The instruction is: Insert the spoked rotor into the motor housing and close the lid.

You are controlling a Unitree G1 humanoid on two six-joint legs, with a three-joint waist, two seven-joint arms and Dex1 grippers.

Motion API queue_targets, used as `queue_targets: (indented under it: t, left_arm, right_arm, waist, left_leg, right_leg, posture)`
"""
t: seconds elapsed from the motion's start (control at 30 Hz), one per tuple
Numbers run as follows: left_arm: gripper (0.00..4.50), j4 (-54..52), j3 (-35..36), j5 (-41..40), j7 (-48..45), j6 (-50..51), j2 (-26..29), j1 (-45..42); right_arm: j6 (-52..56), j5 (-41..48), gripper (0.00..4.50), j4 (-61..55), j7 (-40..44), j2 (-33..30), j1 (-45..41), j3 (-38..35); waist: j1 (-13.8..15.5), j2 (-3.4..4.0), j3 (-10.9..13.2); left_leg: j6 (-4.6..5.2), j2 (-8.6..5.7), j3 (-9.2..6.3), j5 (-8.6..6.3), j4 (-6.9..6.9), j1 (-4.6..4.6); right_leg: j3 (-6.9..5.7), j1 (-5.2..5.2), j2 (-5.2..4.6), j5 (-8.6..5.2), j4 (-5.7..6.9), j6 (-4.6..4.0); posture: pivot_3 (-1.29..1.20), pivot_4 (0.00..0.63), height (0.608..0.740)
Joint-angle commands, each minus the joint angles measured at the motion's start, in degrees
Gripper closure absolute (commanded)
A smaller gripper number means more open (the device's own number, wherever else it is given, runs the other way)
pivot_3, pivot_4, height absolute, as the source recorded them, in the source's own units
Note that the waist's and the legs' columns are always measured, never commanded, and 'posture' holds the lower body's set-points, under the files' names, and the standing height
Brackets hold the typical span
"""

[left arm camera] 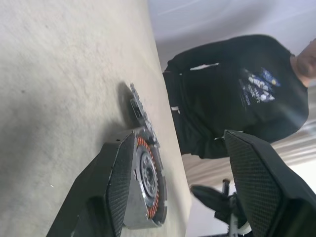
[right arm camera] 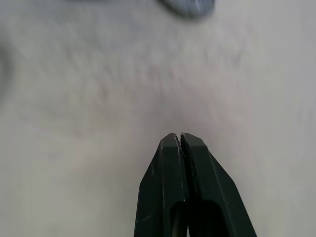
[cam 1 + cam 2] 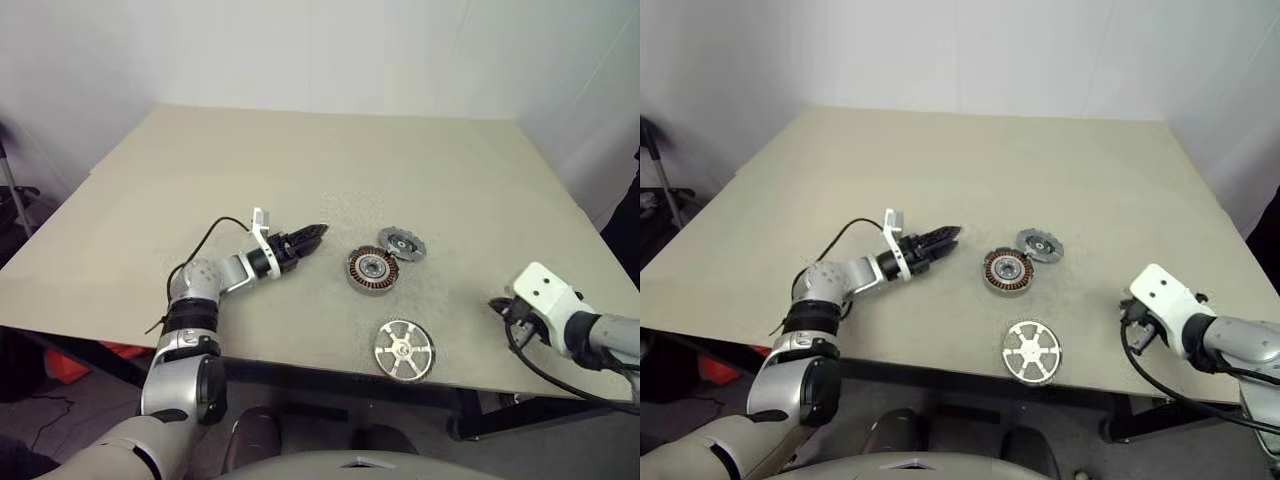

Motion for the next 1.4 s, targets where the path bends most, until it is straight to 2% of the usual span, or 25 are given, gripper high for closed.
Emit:
queue_targets:
  t: [0.03, 0.13, 0.3, 0.47, 0.77, 0.9, 1.07, 1.2, 1.33, 1.4]
  left_arm:
    - [1.45, -0.73, -0.45, 0.04, -1.71, -2.07, 1.32, -1.37]
    - [1.45, -0.62, -1.0, 0.48, -2.34, -3.44, 2.22, -1.43]
    - [1.45, -0.81, -1.96, 1.19, -2.86, -4.49, 2.54, -0.65]
    - [1.45, -3.33, -3.61, 1.46, -3.22, -4.97, 2.72, 0.85]
    - [1.45, -5.39, -5.58, 2.15, -3.16, -5.27, 4.0, 0.57]
    - [1.45, -5.45, -5.69, 2.14, -3.16, -5.36, 4.3, 0.52]
    - [1.45, -5.41, -5.01, 1.65, -2.59, -5.37, 4.19, 0.86]
    - [1.4, -6.08, -5.84, 2.22, -2.68, -5.58, 4.46, 1.29]
    - [1.4, -7.3, -6.7, 2.42, -2.87, -5.62, 4.76, 1.92]
    - [1.4, -7.65, -6.77, 2.39, -2.71, -5.66, 4.86, 2.17]
  right_arm:
    - [-0.4, 1.41, 4.5, -3.37, 0.81, -0.2, 0.69, -1.99]
    - [-1.46, 2.04, 4.5, -3.0, 1.63, -0.82, 0.4, -2.91]
    - [-2.12, 2.27, 4.5, -2.58, 2.19, -1.02, -0.38, -2.18]
    - [-2.53, 7.46, 4.5, -5.74, 5.85, -0.92, -1.55, -4.06]
    - [-8.05, 13.11, 4.5, -16.62, 18.83, -5.21, 8.24, -5.99]
    - [-12.11, 9.77, 4.5, -17.92, 21.22, -6.67, 13.42, -4.23]
    - [-9.42, 9.44, 4.5, -17.31, 18.47, -7.7, 9.17, 0.36]
    - [-8.95, 7.86, 3.58, -16.27, 16.96, -8.3, 5.92, 5.19]
    - [-9.62, 6.61, 2.2, -15.6, 15.72, -8.44, 2.27, 8.39]
    - [-9.69, 6.51, 2.2, -15.63, 15.73, -8.58, 1.26, 9.3]
  waist:
    - [0.03, 0.0, 0.0]
    - [0.02, 0.0, 0.0]
    - [0.09, 0.0, 0.0]
    - [0.08, 0.01, -0.01]
    - [0.87, 0.01, 0.0]
    - [0.88, -0.03, 0.01]
    - [0.61, -0.03, 0.0]
    - [0.74, -0.02, -0.01]
    - [0.72, -0.02, 0.0]
    - [0.72, -0.02, 0.0]
  left_leg:
    - [0.0, -0.01, 0.0, 0.0, 0.0, 0.0]
    - [0.05, -0.03, 0.0, -0.03, 0.0, -0.04]
    - [0.08, -0.04, -0.01, -0.05, 0.0, -0.09]
    - [0.08, -0.04, -0.01, -0.05, 0.0, -0.07]
    - [0.1, -0.04, -0.02, -0.06, 0.01, -0.1]
    - [0.11, -0.04, -0.05, -0.07, 0.05, -0.1]
    - [0.07, -0.07, -0.05, -0.04, 0.1, 0.03]
    - [0.04, -0.07, -0.1, -0.03, 0.09, 0.03]
    - [0.11, -0.09, -0.1, -0.07, 0.09, -0.05]
    - [0.12, -0.09, -0.1, -0.07, 0.08, -0.07]
  right_leg:
    - [0.0, 0.01, 0.0, 0.0, 0.0, -0.01]
    - [0.01, 0.0, -0.01, 0.19, -0.02, -0.33]
    - [0.01, -0.01, -0.01, 0.19, -0.03, -0.34]
    - [0.01, -0.01, -0.02, 0.19, -0.01, -0.34]
    - [0.0, -0.01, -0.02, 0.18, -0.02, -0.31]
    - [0.0, 0.02, -0.02, 0.08, -0.03, -0.13]
    - [0.0, 0.1, -0.07, -0.06, 0.0, 0.13]
    - [-0.01, 0.12, -0.06, -0.06, 0.02, 0.13]
    - [-0.01, 0.09, -0.07, 0.13, 0.0, -0.21]
    - [-0.01, 0.08, -0.07, 0.13, 0.0, -0.23]
  posture:
    - [0.0, 0.0, 0.74]
    - [0.0, 0.0, 0.74]
    - [0.0, 0.0, 0.74]
    - [0.0, 0.0, 0.74]
    - [0.0, 0.0, 0.74]
    - [0.0, 0.0, 0.74]
    - [0.0, 0.0, 0.74]
    - [0.0, 0.0, 0.74]
    - [0.0, 0.0, 0.74]
    - [0.0, 0.0, 0.74]
